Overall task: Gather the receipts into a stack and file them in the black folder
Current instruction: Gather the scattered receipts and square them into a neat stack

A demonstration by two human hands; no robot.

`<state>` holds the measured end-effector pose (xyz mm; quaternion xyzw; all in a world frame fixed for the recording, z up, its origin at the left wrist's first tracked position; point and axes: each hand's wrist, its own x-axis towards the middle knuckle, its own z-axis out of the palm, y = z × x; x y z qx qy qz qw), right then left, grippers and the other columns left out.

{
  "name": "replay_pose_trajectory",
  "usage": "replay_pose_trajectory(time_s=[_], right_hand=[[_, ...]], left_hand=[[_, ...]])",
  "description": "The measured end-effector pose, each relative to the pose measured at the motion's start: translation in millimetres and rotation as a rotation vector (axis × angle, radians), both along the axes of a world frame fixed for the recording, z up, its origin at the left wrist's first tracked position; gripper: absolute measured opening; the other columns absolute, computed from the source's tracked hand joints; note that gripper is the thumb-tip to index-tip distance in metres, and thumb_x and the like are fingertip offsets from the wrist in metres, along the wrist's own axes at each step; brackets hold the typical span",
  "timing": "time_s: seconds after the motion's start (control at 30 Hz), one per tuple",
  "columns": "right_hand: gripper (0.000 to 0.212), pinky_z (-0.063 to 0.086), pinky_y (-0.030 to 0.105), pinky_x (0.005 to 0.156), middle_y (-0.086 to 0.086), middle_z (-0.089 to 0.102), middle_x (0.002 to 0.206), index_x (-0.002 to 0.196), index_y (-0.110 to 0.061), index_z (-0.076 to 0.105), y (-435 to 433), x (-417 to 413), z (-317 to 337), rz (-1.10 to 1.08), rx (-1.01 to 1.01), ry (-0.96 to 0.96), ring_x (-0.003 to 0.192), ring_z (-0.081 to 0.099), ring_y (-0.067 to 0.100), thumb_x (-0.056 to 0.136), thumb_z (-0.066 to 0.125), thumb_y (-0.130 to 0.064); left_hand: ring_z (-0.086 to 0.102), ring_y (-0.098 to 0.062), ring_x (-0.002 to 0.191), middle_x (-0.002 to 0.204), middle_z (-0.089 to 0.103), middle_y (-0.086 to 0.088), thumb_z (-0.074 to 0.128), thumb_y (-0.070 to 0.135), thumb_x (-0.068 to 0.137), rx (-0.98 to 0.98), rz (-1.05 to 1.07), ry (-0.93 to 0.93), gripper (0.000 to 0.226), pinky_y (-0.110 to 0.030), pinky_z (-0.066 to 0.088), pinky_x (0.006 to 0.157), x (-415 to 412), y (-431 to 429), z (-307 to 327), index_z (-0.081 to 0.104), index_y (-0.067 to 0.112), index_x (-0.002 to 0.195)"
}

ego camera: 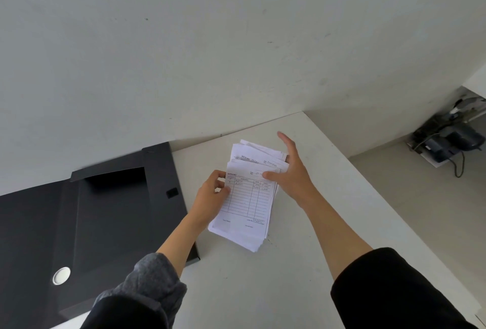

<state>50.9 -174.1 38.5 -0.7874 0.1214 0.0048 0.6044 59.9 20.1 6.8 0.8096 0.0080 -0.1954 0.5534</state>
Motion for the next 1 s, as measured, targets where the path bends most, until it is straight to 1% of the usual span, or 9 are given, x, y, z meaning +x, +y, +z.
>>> replay_pose_trajectory(time_s=[0.03, 0.13, 0.33, 0.57, 0.67, 0.73, 0.83, 0.93, 1.0], right_hand=[[0.085, 0.053, 0.032, 0.082, 0.002, 0.058, 0.110, 0.132, -0.045, 0.034, -1, 0, 0, 0.020, -0.003, 0.014, 0.099, 0.059, 0.021, 0.070, 0.070, 0.001], [0.067, 0.051, 0.034, 0.089, 0.000, 0.058, 0.112, 0.125, -0.032, 0.050, -2, 1, -2, 0.033, -0.075, 0.037, 0.107, 0.058, 0.024, 0.070, 0.072, -0.002], [0.060, 0.043, 0.013, 0.070, -0.002, 0.058, 0.108, 0.123, -0.028, 0.056, -1, 0, -1, 0.081, -0.122, 0.066, 0.092, 0.056, 0.015, 0.072, 0.071, 0.000], [0.039, 0.047, 0.020, 0.071, 0.001, 0.062, 0.101, 0.111, -0.015, 0.065, 2, -5, -5, 0.110, -0.125, 0.128, 0.090, 0.058, 0.020, 0.075, 0.068, -0.002], [0.052, 0.048, 0.021, 0.070, 0.003, 0.057, 0.107, 0.123, -0.022, 0.056, 3, -7, -9, 0.039, -0.102, 0.118, 0.089, 0.057, 0.020, 0.075, 0.070, -0.007], [0.064, 0.054, 0.031, 0.073, 0.005, 0.052, 0.114, 0.134, -0.025, 0.043, 5, -9, -12, -0.061, -0.046, 0.140, 0.090, 0.057, 0.022, 0.078, 0.071, -0.010], [0.065, 0.058, 0.041, 0.078, 0.013, 0.055, 0.118, 0.137, -0.027, 0.035, 10, -15, -19, -0.046, 0.021, 0.192, 0.096, 0.063, 0.028, 0.083, 0.064, -0.006], [0.067, 0.057, 0.051, 0.080, 0.022, 0.060, 0.106, 0.137, -0.034, 0.033, 17, -19, -24, -0.033, -0.037, 0.159, 0.093, 0.065, 0.033, 0.083, 0.056, 0.000], [0.076, 0.057, 0.053, 0.077, 0.025, 0.059, 0.096, 0.137, -0.044, 0.026, 18, -17, -23, -0.034, -0.110, 0.122, 0.084, 0.063, 0.037, 0.082, 0.055, 0.001]], left_hand=[[0.063, -0.024, 0.091, 0.099, 0.063, -0.004, 0.040, 0.014, 0.094, -0.007, -0.009, 0.014, 0.021, -0.030, 0.050, 0.071, 0, 0, 0, 0.051, 0.020, 0.111], [0.064, -0.025, 0.093, 0.101, 0.065, -0.005, 0.039, 0.013, 0.095, -0.028, -0.035, 0.039, 0.023, -0.029, 0.050, 0.071, -1, 0, 2, 0.048, 0.020, 0.114], [0.064, -0.023, 0.095, 0.106, 0.065, -0.004, 0.040, 0.014, 0.095, -0.042, -0.035, 0.054, 0.025, -0.031, 0.051, 0.074, -2, -1, 4, 0.046, 0.021, 0.118], [0.065, -0.025, 0.093, 0.106, 0.065, -0.006, 0.040, 0.015, 0.096, -0.051, -0.014, 0.054, 0.023, -0.035, 0.056, 0.075, -5, -2, 1, 0.045, 0.023, 0.116], [0.065, -0.026, 0.094, 0.108, 0.066, -0.008, 0.041, 0.014, 0.095, -0.061, 0.022, 0.062, 0.022, -0.040, 0.056, 0.079, -6, -1, -2, 0.048, 0.022, 0.114], [0.064, -0.024, 0.093, 0.110, 0.065, -0.009, 0.042, 0.011, 0.094, -0.114, 0.087, 0.080, 0.022, -0.032, 0.054, 0.071, -6, -1, -1, 0.049, 0.019, 0.113], [0.064, -0.022, 0.090, 0.112, 0.065, -0.010, 0.042, 0.009, 0.094, -0.169, 0.190, 0.104, 0.021, -0.028, 0.051, 0.065, -5, -3, -1, 0.048, 0.014, 0.113], [0.065, -0.029, 0.091, 0.106, 0.065, -0.013, 0.044, 0.013, 0.094, -0.038, 0.172, 0.018, 0.018, -0.040, 0.056, 0.071, -4, -4, -1, 0.048, 0.016, 0.112], [0.066, -0.030, 0.084, 0.098, 0.066, -0.014, 0.043, 0.017, 0.095, 0.117, 0.085, -0.104, 0.018, -0.040, 0.056, 0.068, -4, -4, 2, 0.045, 0.017, 0.113]])
